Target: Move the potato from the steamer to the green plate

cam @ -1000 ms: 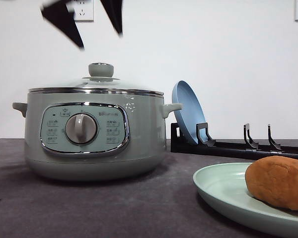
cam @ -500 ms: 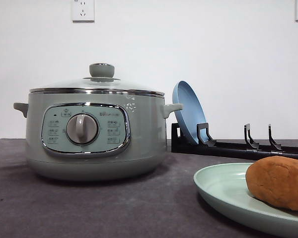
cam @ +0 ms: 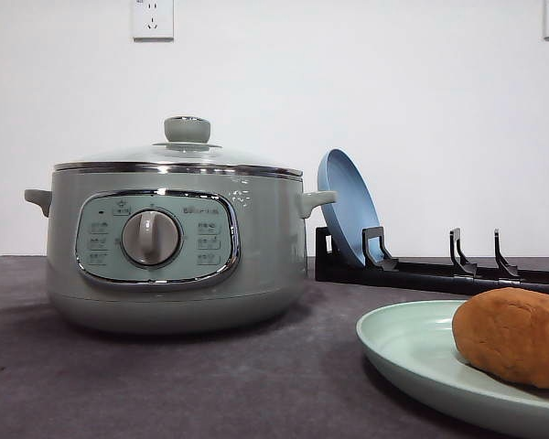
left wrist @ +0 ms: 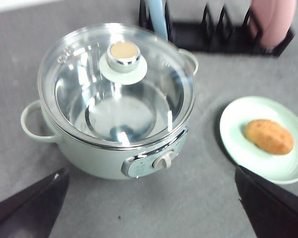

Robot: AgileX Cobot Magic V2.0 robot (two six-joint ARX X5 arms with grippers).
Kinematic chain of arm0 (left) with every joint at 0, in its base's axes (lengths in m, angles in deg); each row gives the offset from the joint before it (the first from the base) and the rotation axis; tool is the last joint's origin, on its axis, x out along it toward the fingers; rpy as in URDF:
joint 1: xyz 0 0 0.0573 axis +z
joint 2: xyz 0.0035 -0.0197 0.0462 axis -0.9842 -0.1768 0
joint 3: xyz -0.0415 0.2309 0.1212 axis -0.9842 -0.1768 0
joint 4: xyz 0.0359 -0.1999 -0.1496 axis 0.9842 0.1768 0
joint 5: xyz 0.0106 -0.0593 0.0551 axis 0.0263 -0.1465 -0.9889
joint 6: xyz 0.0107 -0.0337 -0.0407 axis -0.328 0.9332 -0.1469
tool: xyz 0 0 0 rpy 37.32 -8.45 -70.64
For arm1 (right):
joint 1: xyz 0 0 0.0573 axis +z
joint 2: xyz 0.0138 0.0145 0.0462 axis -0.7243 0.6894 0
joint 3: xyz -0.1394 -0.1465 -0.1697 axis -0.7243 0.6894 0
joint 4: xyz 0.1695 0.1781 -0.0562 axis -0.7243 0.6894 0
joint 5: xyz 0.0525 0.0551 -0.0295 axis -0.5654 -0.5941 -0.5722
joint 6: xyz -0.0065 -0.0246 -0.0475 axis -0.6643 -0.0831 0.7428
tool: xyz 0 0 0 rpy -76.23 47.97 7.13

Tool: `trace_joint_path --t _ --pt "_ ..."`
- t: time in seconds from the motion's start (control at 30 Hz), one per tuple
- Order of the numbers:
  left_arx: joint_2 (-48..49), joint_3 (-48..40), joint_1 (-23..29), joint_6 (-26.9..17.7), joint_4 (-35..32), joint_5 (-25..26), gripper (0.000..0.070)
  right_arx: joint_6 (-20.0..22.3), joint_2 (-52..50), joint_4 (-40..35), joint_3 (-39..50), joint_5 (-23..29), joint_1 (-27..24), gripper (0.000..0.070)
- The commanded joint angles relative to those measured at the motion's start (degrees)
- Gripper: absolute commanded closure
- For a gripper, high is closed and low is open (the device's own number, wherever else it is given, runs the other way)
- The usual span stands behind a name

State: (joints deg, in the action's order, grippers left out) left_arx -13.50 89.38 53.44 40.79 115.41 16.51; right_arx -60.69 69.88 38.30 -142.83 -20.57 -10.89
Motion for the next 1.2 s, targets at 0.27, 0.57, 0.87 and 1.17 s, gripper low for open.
trace_joint_path --t 0.27,0.57,0.87,1.17 --pt "8.5 -3.4 -0.3 0.7 -5.2 0.1 0.0000 1.2 0.3 -0.7 -1.0 0.0 0.3 0.0140" --pt "9.0 -3.4 -0.3 4.0 -8.6 0.1 0.0000 1.1 0.3 -0.7 -1.0 0.0 0.3 0.0140" --pt "9.0 -3.4 -0.3 5.0 -8.8 0.1 0.0036 1.1 0.3 -0.7 -1.0 0.0 0.3 0.0140" --pt "9.0 -3.4 -0.3 5.0 -10.1 0.2 0.0070 1.1 0.3 -0.7 -1.0 0.0 0.3 0.0141"
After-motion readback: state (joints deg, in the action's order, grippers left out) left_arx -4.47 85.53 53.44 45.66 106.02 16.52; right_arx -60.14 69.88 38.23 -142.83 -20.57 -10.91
